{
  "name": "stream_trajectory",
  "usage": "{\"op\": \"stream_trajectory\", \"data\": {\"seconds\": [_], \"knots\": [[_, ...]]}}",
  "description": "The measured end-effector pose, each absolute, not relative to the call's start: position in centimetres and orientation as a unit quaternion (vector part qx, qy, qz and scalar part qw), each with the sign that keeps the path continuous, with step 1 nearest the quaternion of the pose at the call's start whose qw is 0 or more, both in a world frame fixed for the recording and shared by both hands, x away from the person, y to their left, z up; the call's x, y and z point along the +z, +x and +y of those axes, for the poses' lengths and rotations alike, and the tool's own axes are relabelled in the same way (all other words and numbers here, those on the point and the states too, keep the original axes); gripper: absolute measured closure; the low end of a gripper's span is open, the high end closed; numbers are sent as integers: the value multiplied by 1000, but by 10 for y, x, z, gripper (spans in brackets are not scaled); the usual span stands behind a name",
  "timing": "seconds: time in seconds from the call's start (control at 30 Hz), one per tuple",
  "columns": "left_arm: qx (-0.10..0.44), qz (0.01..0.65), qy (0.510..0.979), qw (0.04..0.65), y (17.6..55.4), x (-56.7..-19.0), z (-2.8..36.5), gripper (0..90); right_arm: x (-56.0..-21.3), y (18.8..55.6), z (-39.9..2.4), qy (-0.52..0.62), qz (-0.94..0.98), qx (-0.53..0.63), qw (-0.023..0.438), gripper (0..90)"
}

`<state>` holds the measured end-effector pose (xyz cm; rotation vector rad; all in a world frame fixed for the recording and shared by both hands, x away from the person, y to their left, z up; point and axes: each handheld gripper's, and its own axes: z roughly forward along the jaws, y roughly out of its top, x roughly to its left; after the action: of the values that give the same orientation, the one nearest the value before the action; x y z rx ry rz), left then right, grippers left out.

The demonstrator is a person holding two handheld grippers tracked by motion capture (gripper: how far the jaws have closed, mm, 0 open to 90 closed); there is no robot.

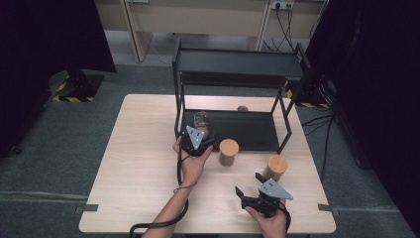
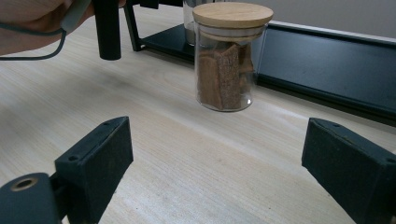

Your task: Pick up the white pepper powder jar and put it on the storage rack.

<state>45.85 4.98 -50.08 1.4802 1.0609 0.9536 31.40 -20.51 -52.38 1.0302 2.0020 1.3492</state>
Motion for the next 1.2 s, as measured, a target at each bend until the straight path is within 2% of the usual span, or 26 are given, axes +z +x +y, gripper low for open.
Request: {"op": "stream_trajectory", "data": {"seconds": [1.2], "knots": [[387,431,623,526,431,-504,45,121,-524,314,-205,380,737,497,255,92]]}}
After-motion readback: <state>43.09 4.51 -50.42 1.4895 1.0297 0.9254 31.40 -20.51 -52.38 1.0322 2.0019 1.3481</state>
